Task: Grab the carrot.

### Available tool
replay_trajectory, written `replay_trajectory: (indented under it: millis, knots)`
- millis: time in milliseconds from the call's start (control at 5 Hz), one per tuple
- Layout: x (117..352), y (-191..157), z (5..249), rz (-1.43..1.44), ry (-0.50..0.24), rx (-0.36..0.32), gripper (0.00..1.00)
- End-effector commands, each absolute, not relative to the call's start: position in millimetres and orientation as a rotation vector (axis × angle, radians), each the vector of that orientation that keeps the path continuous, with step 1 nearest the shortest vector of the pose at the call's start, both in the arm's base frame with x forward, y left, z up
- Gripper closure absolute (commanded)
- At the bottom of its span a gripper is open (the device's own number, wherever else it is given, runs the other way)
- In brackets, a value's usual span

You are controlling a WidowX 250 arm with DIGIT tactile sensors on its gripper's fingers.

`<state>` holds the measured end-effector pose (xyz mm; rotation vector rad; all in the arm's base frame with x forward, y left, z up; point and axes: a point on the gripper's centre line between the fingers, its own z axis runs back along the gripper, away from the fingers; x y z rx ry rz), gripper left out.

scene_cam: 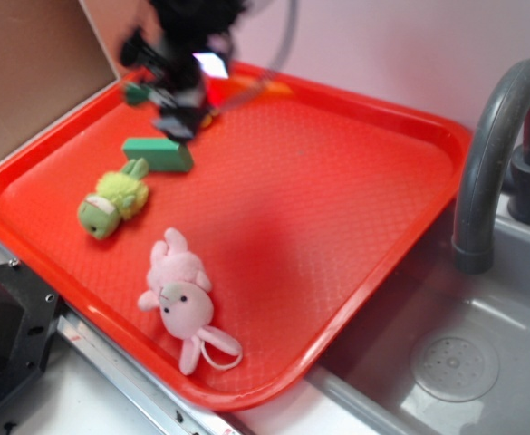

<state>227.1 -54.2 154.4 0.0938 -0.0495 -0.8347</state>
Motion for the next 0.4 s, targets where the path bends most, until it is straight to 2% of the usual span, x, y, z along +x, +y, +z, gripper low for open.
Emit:
replay_trajectory:
  millis: [0, 200]
  knots:
    - [176, -44, 211, -0.304, -0.138, -0.123, 1.00]
    - [185, -57, 200, -0.051, -0.120, -0.125, 1.00]
